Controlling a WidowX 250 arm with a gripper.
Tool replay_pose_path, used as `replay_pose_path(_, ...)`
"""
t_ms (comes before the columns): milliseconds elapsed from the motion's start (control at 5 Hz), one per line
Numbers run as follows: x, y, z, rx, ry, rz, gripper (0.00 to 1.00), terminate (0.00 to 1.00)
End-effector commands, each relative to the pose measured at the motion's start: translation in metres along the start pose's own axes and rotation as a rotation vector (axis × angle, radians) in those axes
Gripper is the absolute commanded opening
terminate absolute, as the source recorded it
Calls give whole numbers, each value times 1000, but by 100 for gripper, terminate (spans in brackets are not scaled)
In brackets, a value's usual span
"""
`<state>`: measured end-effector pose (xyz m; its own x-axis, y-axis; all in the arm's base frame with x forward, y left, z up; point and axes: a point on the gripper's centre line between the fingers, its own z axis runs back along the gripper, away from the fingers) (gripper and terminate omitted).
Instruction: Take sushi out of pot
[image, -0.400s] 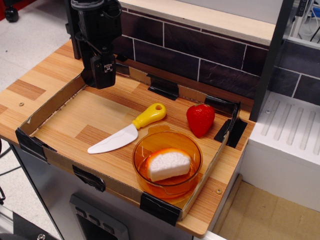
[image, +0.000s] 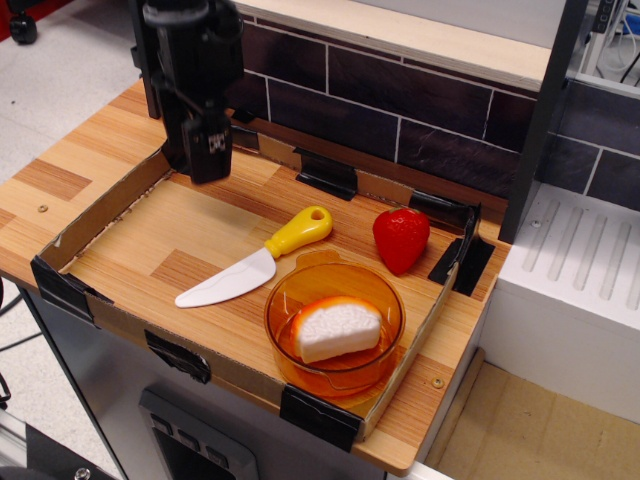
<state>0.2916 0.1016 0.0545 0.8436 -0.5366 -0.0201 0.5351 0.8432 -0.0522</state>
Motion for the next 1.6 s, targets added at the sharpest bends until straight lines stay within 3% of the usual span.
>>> replay_pose_path(0,15,-28,45,-3,-69,-33,100,0)
replay_pose_path(400,24,-106,78,-52,-105,-86,100,0)
replay_pose_path(600,26,-136,74,-60,-76,-116,100,0)
replay_pose_path(800,29,-147,54,19,-84,-160,100,0)
replay_pose_path(1400,37,-158,10,26,-52,-184,100,0)
